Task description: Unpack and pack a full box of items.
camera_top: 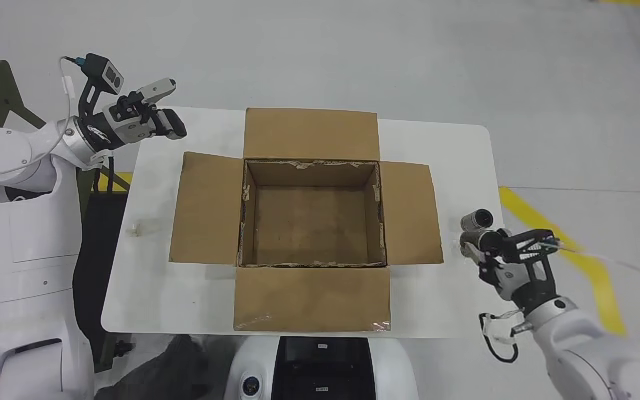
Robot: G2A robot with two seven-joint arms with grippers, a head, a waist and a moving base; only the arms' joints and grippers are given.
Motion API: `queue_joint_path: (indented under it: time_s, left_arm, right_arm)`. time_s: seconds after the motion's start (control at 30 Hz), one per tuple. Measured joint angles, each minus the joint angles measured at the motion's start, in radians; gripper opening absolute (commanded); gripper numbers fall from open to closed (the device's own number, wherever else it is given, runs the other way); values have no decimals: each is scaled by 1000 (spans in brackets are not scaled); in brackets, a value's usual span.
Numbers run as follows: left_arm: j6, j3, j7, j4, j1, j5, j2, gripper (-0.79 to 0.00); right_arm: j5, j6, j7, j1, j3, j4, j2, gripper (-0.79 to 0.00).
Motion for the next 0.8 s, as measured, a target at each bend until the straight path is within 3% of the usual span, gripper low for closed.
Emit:
queue_joint_path:
  time_s: [0.37, 0.8]
  left_arm:
    - [0, 0, 0, 0, 0, 0, 0, 0]
    - [0, 0, 0, 0, 0, 0, 0, 0]
  right_arm:
    - [3, -4, 38, 143, -117, -8, 2, -785]
    - [-68, 5, 171, 395, -392, -6, -4, -785]
